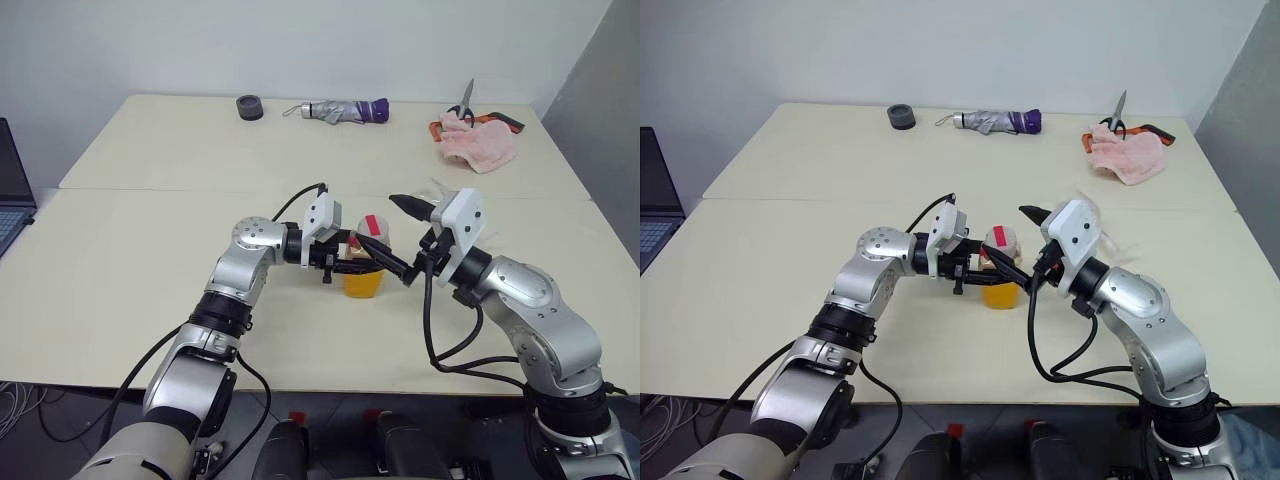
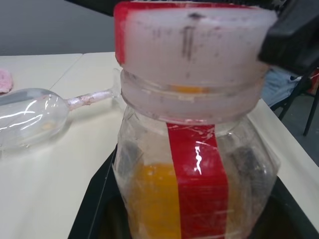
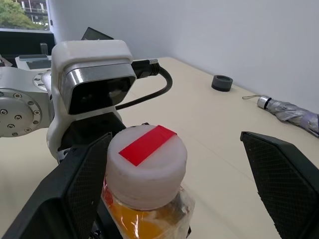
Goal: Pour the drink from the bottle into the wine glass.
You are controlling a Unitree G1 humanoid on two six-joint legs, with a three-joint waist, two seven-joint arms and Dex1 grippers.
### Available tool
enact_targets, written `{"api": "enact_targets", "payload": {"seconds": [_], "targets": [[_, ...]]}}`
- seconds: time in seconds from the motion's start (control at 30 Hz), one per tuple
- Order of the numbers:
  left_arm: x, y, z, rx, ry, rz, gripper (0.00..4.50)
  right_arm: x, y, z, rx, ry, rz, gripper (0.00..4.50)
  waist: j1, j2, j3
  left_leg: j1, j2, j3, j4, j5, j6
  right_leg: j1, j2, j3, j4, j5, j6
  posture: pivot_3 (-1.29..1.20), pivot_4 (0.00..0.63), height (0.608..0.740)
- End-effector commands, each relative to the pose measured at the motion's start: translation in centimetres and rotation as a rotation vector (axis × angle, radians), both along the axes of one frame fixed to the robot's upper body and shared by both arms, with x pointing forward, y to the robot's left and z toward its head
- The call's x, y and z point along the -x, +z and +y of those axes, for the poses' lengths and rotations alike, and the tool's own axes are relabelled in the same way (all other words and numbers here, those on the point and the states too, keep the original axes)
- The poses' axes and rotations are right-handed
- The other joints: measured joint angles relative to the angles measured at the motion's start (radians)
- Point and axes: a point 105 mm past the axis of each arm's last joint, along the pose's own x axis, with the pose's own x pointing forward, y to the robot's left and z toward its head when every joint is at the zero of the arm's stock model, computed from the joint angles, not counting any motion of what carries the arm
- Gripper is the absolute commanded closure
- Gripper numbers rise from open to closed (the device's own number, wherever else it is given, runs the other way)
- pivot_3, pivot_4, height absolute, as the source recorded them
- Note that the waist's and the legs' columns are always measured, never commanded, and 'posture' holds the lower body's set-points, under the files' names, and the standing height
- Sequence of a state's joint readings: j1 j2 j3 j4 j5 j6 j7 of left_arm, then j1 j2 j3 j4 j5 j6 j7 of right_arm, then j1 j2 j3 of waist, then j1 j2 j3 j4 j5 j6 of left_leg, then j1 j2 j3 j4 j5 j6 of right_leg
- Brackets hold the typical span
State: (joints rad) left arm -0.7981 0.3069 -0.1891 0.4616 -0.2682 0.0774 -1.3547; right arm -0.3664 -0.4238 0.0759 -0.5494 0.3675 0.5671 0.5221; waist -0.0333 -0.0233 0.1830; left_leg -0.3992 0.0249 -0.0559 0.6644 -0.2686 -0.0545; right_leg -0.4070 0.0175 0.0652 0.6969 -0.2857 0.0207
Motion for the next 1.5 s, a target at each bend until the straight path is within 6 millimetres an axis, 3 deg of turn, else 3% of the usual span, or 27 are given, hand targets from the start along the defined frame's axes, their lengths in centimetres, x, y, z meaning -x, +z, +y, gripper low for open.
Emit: {"api": "enact_targets", "payload": {"seconds": [0.03, 1.5], "targets": [[0.0, 2.2, -0.1, 0.044, -0.021, -0.081, 2.70, 0.0, 1.5, -1.5, -0.012, -0.051, -0.060, 0.11, 0.000, 0.000, 0.000, 0.000, 0.000, 0.000, 0.000, 0.000, 0.000, 0.000, 0.000, 0.000, 0.000, 0.000, 0.000, 0.00, 0.150, 0.740], [-0.2, 2.2, 0.0, 0.037, -0.022, -0.087, 2.70, 0.2, 1.1, -2.7, 0.029, -0.062, -0.051, 0.11, 0.000, 0.000, 0.000, 0.000, 0.000, 0.000, 0.000, 0.000, 0.000, 0.000, 0.000, 0.000, 0.000, 0.000, 0.000, 0.00, 0.150, 0.740]]}}
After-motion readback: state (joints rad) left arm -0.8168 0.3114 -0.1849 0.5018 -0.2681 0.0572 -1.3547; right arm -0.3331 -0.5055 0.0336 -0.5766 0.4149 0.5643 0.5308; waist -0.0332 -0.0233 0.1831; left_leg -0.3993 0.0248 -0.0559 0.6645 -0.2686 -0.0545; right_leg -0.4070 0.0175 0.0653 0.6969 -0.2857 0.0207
